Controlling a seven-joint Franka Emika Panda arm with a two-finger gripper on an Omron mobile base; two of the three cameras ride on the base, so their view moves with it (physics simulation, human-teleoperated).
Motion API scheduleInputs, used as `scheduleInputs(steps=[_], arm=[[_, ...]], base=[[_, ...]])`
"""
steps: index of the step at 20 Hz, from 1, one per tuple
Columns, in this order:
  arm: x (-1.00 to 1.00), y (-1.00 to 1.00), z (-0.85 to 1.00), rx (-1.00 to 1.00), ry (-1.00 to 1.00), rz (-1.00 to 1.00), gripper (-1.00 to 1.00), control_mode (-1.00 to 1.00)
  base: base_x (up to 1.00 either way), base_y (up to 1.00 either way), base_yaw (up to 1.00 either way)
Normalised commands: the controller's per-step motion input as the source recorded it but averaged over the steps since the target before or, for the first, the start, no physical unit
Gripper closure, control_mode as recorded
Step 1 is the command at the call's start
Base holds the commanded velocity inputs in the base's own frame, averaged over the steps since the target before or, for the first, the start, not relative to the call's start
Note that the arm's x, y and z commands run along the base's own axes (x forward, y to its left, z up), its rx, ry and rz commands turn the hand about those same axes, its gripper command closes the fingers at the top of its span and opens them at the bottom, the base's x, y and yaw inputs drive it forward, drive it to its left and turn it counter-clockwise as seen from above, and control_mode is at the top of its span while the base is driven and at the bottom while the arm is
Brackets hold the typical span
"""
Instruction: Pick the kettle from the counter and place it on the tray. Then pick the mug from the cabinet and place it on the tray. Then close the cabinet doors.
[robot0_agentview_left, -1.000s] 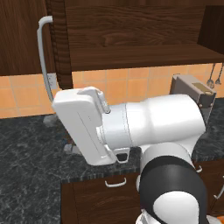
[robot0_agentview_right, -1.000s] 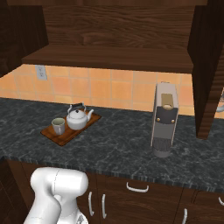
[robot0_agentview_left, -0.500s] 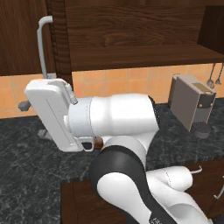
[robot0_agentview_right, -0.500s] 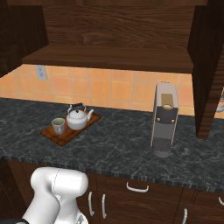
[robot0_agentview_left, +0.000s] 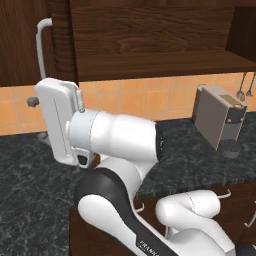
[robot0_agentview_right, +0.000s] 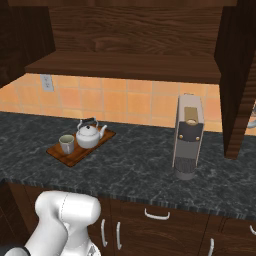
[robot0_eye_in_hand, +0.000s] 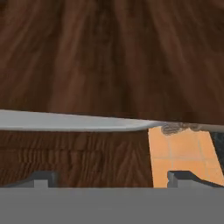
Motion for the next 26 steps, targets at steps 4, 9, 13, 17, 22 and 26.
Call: scheduleInputs(steps=[4,9,13,17,22,26], arm=[[0.48,-0.19,0.0,0.09,0.01,-0.12,-1.0,-1.0],[0.39,-0.56,0.04,0.0,0.04,-0.27,-1.0,-1.0],[0.4,-0.65,0.09,0.0,0.03,-0.31,-1.0,-1.0],[0.33,-0.7,0.1,0.0,0.07,-0.33,-1.0,-1.0],[0.34,-0.7,0.09,0.0,0.07,-0.33,-1.0,-1.0],[0.32,-0.71,0.07,0.0,0.05,-0.34,-1.0,-1.0]], base=[[0.0,0.0,0.0],[0.0,0.0,0.0],[0.0,0.0,0.0],[0.0,0.0,0.0],[0.0,0.0,0.0],[0.0,0.0,0.0]])
